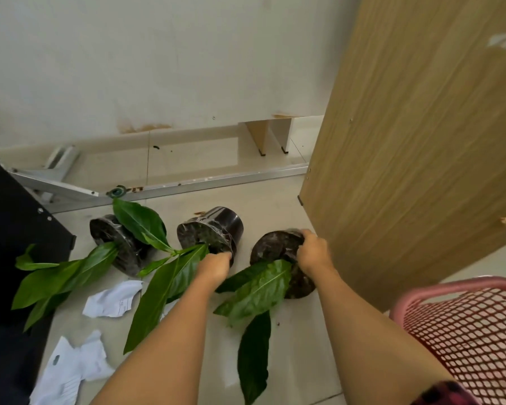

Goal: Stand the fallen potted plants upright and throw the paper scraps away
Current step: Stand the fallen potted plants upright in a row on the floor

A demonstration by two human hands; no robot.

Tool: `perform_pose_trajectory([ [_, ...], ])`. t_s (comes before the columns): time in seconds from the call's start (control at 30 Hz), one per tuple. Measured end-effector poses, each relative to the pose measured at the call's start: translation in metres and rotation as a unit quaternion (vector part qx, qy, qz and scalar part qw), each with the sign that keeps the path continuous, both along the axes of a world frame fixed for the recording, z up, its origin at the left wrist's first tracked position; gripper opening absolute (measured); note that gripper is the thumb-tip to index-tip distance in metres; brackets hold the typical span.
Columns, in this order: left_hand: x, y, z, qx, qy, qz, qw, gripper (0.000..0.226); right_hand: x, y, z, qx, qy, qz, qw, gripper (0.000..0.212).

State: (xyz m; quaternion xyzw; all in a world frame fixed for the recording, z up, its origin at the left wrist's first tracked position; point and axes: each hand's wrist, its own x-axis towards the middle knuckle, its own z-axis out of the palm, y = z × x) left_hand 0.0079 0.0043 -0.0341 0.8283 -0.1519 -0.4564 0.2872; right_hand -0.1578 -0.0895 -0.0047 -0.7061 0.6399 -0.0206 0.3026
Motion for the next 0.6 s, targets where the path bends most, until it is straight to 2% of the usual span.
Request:
perform_pose_trajectory([
  [0.07,0.009,-0.004,0.007,-0.066,0.061,0.102,0.991,0.052,-0.007,-0.003,-0.001,0.021,-0.059,-0.073,0.995,0.044],
  [0.13,0.012,-0.006,0.016,-0.1,0.09,0.129,0.982,0.037,-0.012,-0.006,-0.009,0.058,-0.12,-0.143,0.981,0.039],
  [0.23,0.014,-0.008,0.023,-0.111,0.087,0.151,0.979,0.031,-0.02,-0.019,-0.042,0.124,-0.199,-0.223,0.946,0.029],
  [0.33,0.014,-0.011,0.026,-0.147,0.06,0.222,0.962,0.031,-0.028,-0.027,-0.063,0.167,-0.228,-0.272,0.92,0.021],
  [0.4,0.012,-0.014,0.03,-0.147,-0.023,0.252,0.956,0.037,-0.03,-0.021,-0.051,0.204,-0.257,-0.32,0.889,0.022],
  [0.47,0.006,-0.017,0.041,-0.118,-0.223,0.215,0.943,0.038,-0.03,-0.017,-0.04,0.22,-0.269,-0.345,0.872,0.013],
  [0.53,-0.005,-0.022,0.052,-0.152,-0.387,0.142,0.898,0.032,-0.029,-0.026,-0.042,0.223,-0.286,-0.356,0.861,0.022],
  [0.6,-0.02,-0.029,0.052,-0.205,-0.431,0.045,0.878,0.025,-0.025,-0.035,-0.042,0.221,-0.298,-0.358,0.857,0.029],
])
